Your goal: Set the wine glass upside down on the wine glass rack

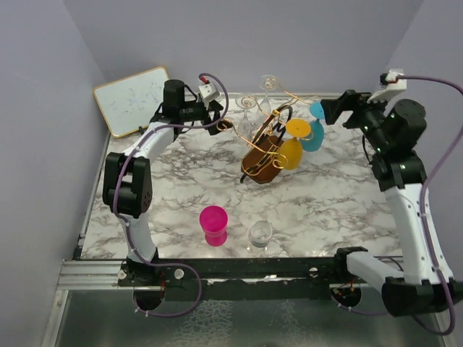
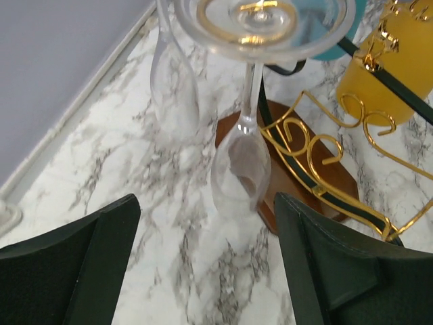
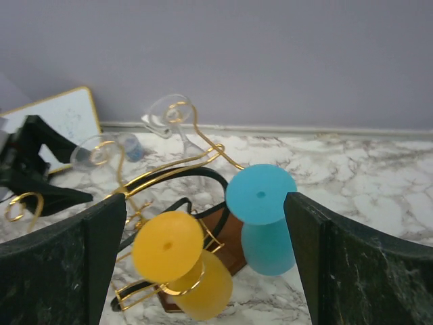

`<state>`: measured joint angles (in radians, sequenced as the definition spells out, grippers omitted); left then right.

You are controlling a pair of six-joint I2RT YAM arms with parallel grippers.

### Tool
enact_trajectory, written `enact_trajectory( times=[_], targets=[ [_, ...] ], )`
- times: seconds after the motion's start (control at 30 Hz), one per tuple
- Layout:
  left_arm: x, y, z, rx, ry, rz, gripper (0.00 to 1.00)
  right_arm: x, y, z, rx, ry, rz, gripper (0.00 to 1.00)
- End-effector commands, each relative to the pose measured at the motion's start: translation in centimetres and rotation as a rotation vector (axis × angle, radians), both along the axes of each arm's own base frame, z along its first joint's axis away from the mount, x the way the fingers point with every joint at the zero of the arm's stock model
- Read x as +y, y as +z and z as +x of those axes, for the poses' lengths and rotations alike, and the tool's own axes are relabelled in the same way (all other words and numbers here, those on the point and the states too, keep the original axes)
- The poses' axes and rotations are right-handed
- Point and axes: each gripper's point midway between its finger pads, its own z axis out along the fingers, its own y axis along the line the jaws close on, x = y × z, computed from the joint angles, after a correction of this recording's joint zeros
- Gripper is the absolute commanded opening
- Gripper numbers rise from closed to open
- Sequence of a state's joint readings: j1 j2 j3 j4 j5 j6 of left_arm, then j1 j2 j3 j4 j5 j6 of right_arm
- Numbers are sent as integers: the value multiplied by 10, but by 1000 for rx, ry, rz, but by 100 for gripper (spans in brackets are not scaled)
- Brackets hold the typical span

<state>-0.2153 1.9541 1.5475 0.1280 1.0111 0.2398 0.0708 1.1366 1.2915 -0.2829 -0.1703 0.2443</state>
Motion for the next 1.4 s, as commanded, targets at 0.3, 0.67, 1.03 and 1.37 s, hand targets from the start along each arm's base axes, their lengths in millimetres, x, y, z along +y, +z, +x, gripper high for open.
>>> enact_trajectory(
  times=[0.3, 0.67, 1.03, 1.37],
  targets=[
    [85, 8, -39, 132, 425, 124, 93, 80, -6, -170, 171, 517, 6, 99],
    [134, 20, -71, 193, 645, 241, 94, 88, -58, -284, 528, 686, 145, 81],
    [182, 37, -126, 132, 808, 364, 99, 81, -107, -278, 740, 623, 37, 72],
    [195, 47, -171, 152, 797, 290, 99, 104, -122, -265, 795, 687, -223, 62]
  ],
)
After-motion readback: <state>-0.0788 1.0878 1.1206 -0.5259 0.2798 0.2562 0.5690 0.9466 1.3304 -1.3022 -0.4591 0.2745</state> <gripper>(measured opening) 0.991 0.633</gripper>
